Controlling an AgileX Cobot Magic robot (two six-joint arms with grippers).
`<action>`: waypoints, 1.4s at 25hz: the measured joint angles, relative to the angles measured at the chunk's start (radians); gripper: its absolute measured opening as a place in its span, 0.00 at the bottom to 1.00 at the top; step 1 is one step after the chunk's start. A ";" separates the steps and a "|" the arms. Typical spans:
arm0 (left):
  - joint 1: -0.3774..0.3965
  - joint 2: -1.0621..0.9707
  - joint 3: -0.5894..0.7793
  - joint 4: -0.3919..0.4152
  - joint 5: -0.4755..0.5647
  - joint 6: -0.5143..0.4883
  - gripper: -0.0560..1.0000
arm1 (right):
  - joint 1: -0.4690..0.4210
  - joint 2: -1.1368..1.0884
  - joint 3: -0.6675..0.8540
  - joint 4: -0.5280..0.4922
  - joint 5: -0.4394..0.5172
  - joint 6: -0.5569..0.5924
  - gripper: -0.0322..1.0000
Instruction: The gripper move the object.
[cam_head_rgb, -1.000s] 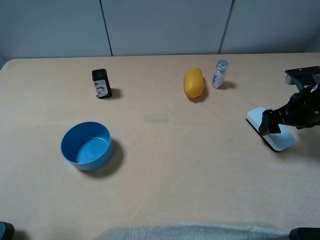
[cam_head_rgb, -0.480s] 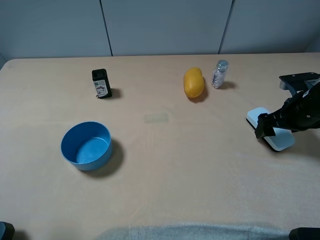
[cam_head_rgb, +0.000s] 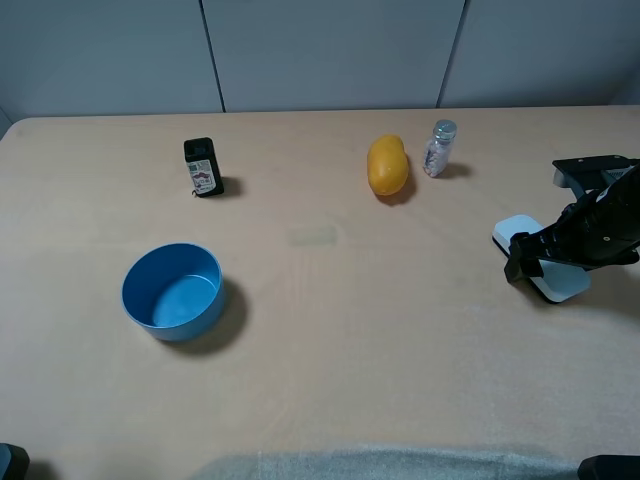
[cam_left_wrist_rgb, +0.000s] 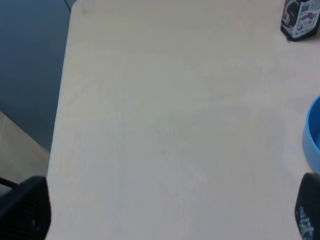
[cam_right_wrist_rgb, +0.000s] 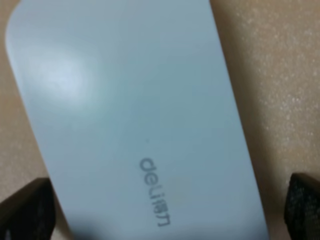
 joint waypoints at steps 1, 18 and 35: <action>0.000 0.000 0.000 0.000 0.000 0.000 0.98 | 0.000 0.000 0.000 0.000 0.000 0.000 0.68; 0.000 0.000 0.000 0.000 0.000 0.000 0.98 | 0.000 0.001 0.000 0.004 -0.013 0.000 0.48; 0.000 0.000 0.000 0.000 0.000 0.000 0.98 | 0.000 -0.098 0.000 0.004 0.061 0.001 0.47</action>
